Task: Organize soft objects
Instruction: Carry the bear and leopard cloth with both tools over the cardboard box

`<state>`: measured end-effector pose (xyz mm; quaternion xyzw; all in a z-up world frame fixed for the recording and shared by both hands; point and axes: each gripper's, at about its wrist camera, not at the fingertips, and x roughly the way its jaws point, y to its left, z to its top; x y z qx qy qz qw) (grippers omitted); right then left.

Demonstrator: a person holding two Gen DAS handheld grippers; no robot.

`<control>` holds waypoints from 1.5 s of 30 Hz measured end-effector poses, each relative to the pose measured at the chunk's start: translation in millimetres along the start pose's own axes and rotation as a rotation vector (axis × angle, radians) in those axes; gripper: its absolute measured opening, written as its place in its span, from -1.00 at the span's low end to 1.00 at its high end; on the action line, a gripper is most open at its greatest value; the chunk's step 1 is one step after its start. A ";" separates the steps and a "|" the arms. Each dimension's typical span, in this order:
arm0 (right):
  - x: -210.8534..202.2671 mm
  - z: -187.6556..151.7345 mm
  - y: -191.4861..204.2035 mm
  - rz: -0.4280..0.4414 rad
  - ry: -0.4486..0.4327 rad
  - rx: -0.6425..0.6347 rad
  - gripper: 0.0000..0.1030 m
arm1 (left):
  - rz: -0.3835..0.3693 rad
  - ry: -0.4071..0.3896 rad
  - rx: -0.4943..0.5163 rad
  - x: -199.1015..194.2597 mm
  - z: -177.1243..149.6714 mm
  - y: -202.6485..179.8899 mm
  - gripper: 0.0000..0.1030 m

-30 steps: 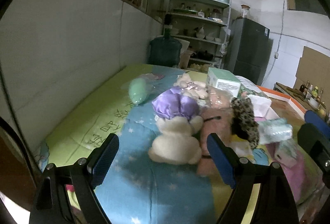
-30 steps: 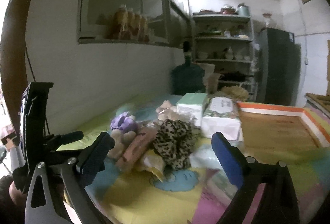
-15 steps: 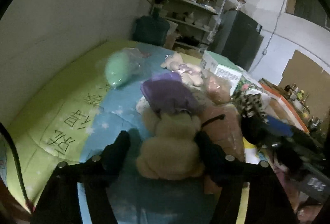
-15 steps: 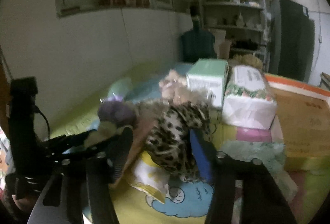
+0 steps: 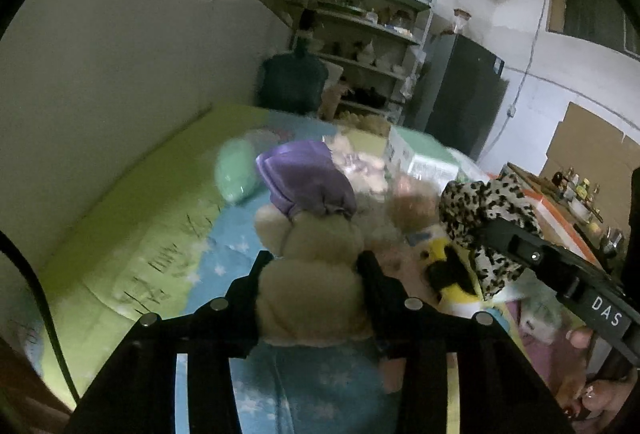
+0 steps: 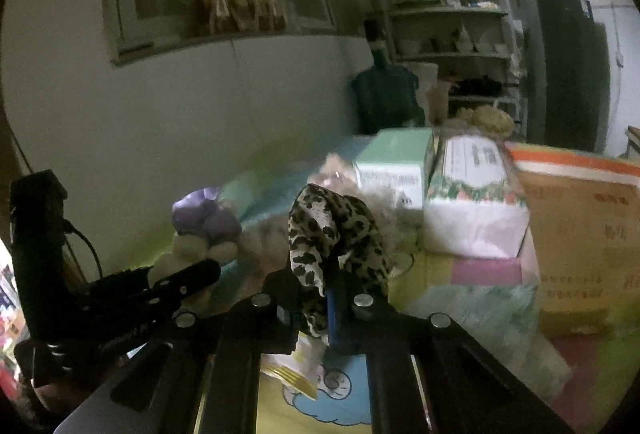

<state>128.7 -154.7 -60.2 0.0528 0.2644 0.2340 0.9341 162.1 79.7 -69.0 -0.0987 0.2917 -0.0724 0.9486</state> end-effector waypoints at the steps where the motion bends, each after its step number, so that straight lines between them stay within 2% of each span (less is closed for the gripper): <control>1: -5.5 2.3 0.2 0.006 -0.014 -0.003 -0.82 | 0.002 -0.009 0.002 -2.9 1.9 -0.3 -0.15; 9: -39.4 27.5 -1.6 0.032 -0.106 -0.016 -0.82 | 0.011 -0.074 0.050 -24.5 26.6 -21.7 -0.15; 17: -71.8 41.8 -28.3 -0.009 -0.176 0.010 -0.82 | -0.012 -0.083 0.118 -20.3 46.4 -66.1 -0.15; 25: -113.7 43.2 -81.8 -0.121 -0.225 0.050 -0.82 | -0.063 -0.065 0.180 0.8 59.7 -126.5 -0.15; 37: -176.0 37.6 -176.7 -0.323 -0.261 0.095 -0.82 | -0.207 -0.017 0.242 41.2 60.1 -229.0 -0.15; 45: -182.6 34.7 -238.7 -0.424 -0.185 0.097 -0.82 | -0.286 0.078 0.266 81.6 46.1 -290.5 -0.15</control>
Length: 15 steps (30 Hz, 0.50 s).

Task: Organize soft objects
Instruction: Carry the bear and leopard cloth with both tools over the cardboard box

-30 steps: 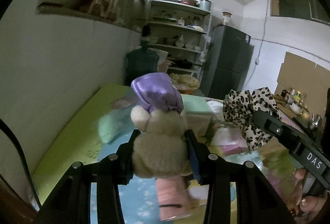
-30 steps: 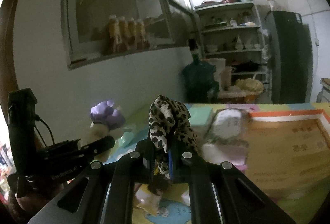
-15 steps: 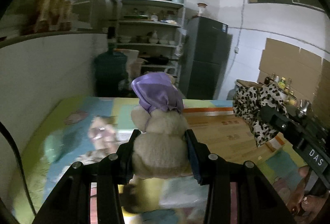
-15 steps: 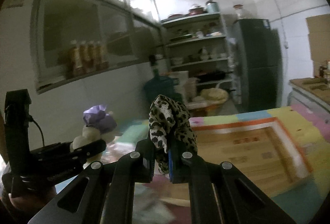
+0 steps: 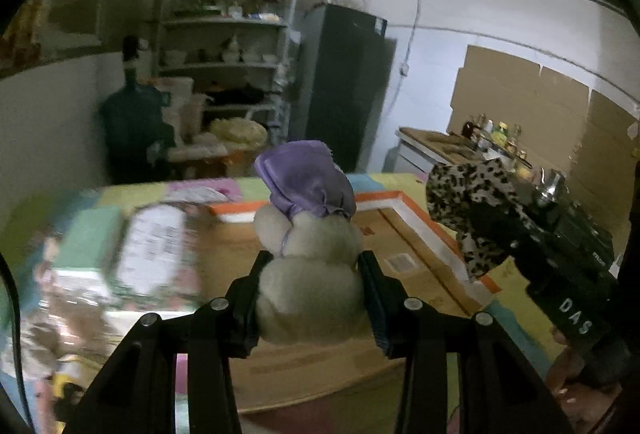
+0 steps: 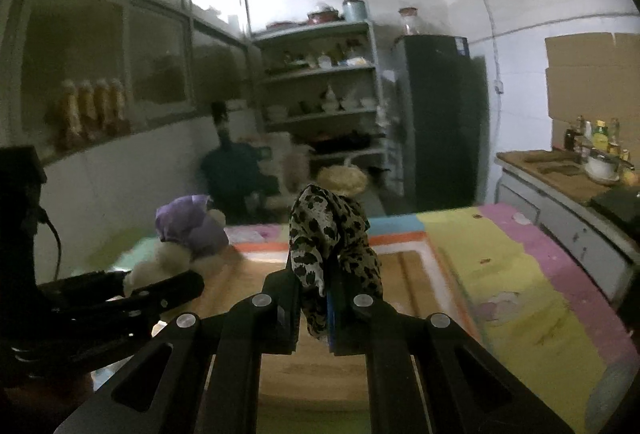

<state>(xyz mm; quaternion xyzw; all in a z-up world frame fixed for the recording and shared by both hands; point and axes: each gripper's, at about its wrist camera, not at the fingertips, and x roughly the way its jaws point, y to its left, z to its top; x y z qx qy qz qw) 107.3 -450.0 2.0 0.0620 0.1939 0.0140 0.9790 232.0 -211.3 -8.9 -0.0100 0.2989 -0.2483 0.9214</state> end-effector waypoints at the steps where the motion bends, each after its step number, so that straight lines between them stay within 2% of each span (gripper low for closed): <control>1: 4.4 0.0 -5.8 -0.011 0.012 -0.001 -0.82 | -0.007 0.022 -0.006 8.5 -0.3 -3.7 -0.15; 5: 22.1 -6.5 -27.0 -0.058 0.075 -0.005 -0.82 | -0.035 0.097 -0.038 38.5 -4.7 -13.2 -0.15; 10: 38.0 -16.7 -40.8 -0.090 0.131 -0.014 -0.82 | -0.077 0.159 -0.069 67.9 -10.6 -21.0 -0.15; 15: 56.5 -23.0 -45.6 -0.109 0.193 -0.026 -0.82 | -0.086 0.213 -0.085 86.2 -16.4 -26.1 -0.15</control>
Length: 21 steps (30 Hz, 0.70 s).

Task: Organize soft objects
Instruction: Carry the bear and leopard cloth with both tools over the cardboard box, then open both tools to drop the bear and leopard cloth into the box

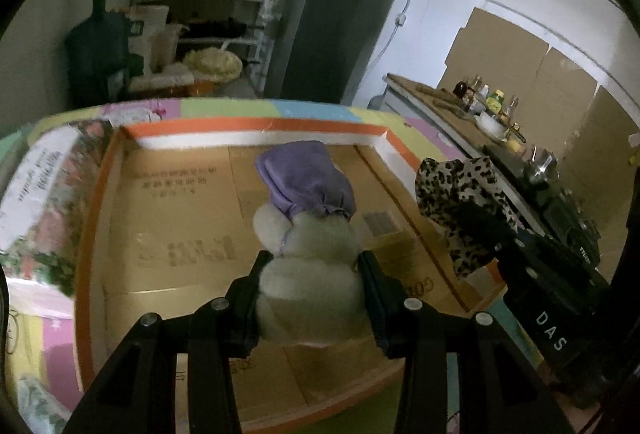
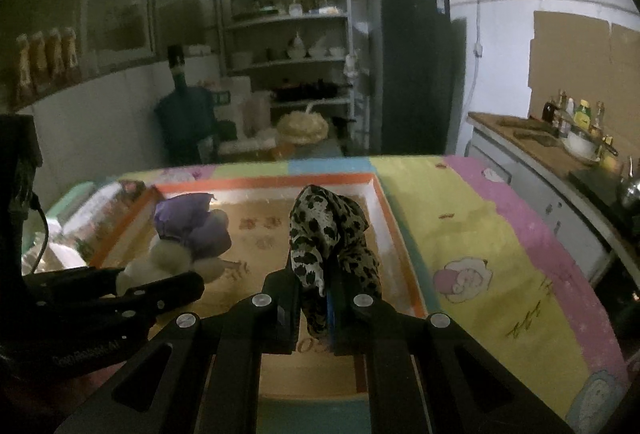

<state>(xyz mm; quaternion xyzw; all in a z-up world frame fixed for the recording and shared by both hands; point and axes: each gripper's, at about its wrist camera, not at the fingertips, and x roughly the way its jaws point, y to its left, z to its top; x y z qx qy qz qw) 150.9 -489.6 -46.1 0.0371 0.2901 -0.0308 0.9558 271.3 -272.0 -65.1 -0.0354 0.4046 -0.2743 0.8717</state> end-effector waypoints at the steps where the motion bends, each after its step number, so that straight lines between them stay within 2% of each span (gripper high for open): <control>1: 4.0 -1.0 2.0 0.001 0.012 -0.003 -0.82 | 0.002 0.011 -0.001 3.3 -0.3 0.1 -0.15; 5: 17.3 -4.3 3.2 0.014 0.061 -0.015 -0.82 | 0.003 0.063 -0.018 17.6 -5.5 3.6 -0.13; 8: 21.1 -3.9 3.4 0.023 0.074 -0.019 -0.78 | 0.001 0.056 -0.019 17.0 -5.6 3.2 -0.10; 12: 24.0 -4.5 4.0 0.033 0.087 -0.019 -0.28 | -0.014 0.053 -0.021 12.9 -6.2 3.7 0.24; 14: 22.1 -3.5 3.4 0.032 0.075 -0.015 -0.10 | -0.009 0.033 -0.018 6.1 -6.0 4.9 0.27; 16: 17.7 -4.5 1.2 0.043 0.062 -0.001 0.09 | -0.018 0.013 -0.016 -3.2 -4.1 4.9 0.40; 21: 5.6 -4.2 -2.3 0.077 0.016 0.035 0.19 | -0.030 -0.075 0.002 -38.3 0.5 2.5 0.47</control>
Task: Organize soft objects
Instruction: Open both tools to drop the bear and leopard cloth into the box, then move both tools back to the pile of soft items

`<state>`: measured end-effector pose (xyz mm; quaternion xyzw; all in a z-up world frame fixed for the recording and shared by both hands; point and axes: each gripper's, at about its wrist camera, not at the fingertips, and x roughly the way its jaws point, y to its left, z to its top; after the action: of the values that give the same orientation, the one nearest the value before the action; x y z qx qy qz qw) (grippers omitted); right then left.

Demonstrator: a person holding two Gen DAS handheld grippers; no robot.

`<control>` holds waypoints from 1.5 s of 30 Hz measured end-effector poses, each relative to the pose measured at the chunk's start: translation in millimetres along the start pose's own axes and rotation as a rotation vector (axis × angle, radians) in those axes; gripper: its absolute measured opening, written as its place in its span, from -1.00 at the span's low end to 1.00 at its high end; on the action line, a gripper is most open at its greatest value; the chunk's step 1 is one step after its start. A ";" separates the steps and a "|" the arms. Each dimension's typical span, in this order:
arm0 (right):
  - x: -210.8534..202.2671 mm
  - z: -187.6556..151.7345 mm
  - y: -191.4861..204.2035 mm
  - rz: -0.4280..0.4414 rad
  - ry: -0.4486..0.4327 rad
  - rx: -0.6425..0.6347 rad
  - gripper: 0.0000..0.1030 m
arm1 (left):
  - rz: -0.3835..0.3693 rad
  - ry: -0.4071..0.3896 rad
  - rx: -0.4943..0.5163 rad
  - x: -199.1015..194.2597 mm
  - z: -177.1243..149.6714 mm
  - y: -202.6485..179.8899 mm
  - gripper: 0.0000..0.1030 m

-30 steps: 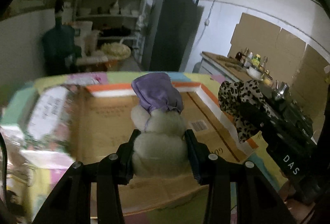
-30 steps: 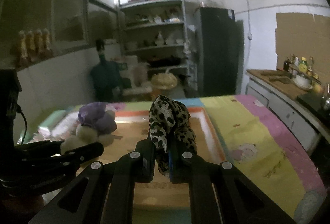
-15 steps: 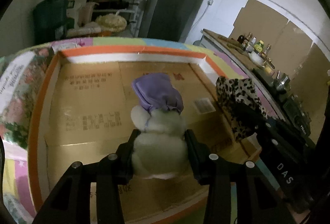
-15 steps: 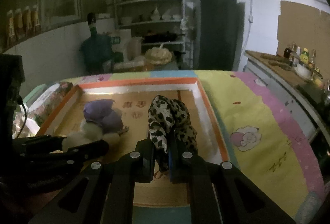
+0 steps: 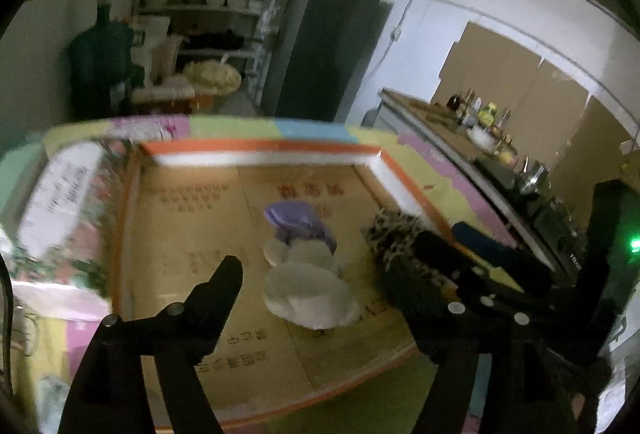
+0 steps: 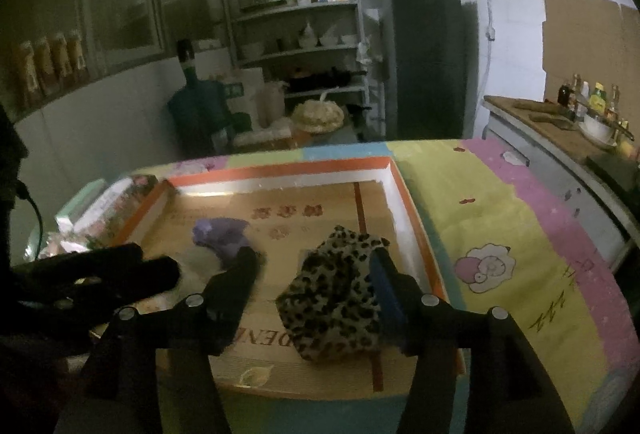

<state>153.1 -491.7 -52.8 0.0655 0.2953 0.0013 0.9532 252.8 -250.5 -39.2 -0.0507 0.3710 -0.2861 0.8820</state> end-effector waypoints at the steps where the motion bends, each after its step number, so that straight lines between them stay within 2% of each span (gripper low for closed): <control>1: -2.7 0.3 0.8 0.002 -0.008 0.004 0.20 | -0.006 -0.011 0.002 -5.3 1.2 -0.3 0.51; 4: -13.3 2.2 4.2 0.015 -0.040 0.020 0.24 | -0.011 -0.060 0.016 -27.1 6.9 -1.8 0.60; 9: -33.9 4.1 20.2 0.048 -0.092 0.029 0.36 | 0.004 -0.156 0.053 -65.9 13.7 5.2 0.62; 12: -45.6 5.0 32.6 0.074 -0.116 0.019 0.43 | 0.025 -0.184 0.067 -82.2 15.1 14.4 0.70; 23: -63.6 2.7 106.7 0.208 -0.136 -0.068 0.44 | 0.216 -0.258 0.063 -141.1 1.1 73.7 0.74; 26: -63.5 -1.9 127.6 0.255 -0.123 -0.095 0.44 | 0.258 -0.270 0.055 -155.1 -6.4 92.3 0.74; 32: -64.8 -28.1 171.9 0.354 -0.063 -0.139 0.45 | 0.238 -0.304 0.024 -183.2 -31.0 129.0 0.70; 34: -63.8 -37.8 183.3 0.350 -0.040 -0.148 0.52 | 0.243 -0.294 0.022 -188.1 -39.9 138.6 0.65; 38: -56.2 -57.4 198.8 0.352 0.023 -0.133 0.53 | 0.305 -0.269 0.009 -198.4 -63.3 164.7 0.62; 41: -47.9 -72.4 204.2 0.354 0.073 -0.113 0.53 | 0.334 -0.253 -0.001 -206.0 -78.4 179.1 0.62; 45: -42.5 -83.6 203.9 0.337 0.099 -0.073 0.54 | 0.349 -0.224 -0.016 -212.1 -98.6 195.0 0.62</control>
<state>78.3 -281.0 -71.6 0.0792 0.3266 0.1752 0.9254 157.5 38.7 -36.3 -0.0240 0.2758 -0.1185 0.9536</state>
